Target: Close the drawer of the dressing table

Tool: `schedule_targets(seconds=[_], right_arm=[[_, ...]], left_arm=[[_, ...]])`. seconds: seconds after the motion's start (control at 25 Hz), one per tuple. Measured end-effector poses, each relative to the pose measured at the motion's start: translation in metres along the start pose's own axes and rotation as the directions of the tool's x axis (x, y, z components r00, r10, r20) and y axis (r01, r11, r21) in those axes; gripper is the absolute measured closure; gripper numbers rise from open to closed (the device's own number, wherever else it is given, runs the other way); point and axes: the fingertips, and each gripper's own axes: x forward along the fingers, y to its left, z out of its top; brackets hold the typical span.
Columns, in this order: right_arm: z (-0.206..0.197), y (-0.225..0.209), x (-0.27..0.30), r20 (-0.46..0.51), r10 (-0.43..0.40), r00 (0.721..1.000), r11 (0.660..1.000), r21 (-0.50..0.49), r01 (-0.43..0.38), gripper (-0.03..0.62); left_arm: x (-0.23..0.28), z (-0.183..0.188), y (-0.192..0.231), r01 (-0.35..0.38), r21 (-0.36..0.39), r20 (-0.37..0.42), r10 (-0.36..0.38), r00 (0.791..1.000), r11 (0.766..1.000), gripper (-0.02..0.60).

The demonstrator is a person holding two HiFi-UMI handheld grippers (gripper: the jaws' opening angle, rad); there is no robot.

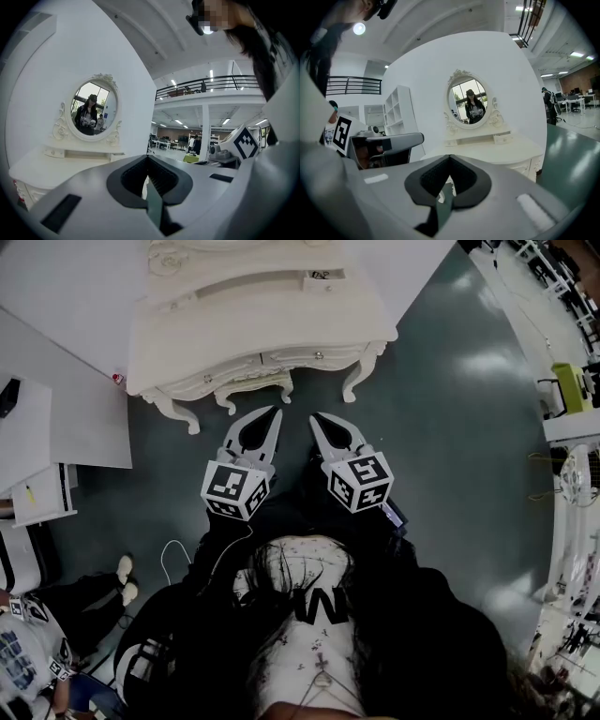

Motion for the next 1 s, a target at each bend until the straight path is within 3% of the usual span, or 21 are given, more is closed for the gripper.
schedule_targets(seconds=[0.4,0.76,1.0], right_arm=[[0.025,-0.065,0.065,-0.015,0.104,0.995,0.995,0.004,-0.104,0.586],[0.062,-0.155,0.104,-0.035,0.132,0.991,0.991,0.011,-0.131,0.586],[0.07,-0.199,0.114,-0.034,0.139,0.99,0.99,0.025,-0.138,0.586]], left_arm=[[0.086,0.015,0.035,-0.072,0.024,-0.008,0.072,0.997,0.997,0.583],[0.188,0.034,0.05,-0.109,0.013,-0.018,0.11,0.994,0.994,0.583],[0.221,0.04,0.062,-0.174,0.023,-0.012,0.174,0.985,0.985,0.583]])
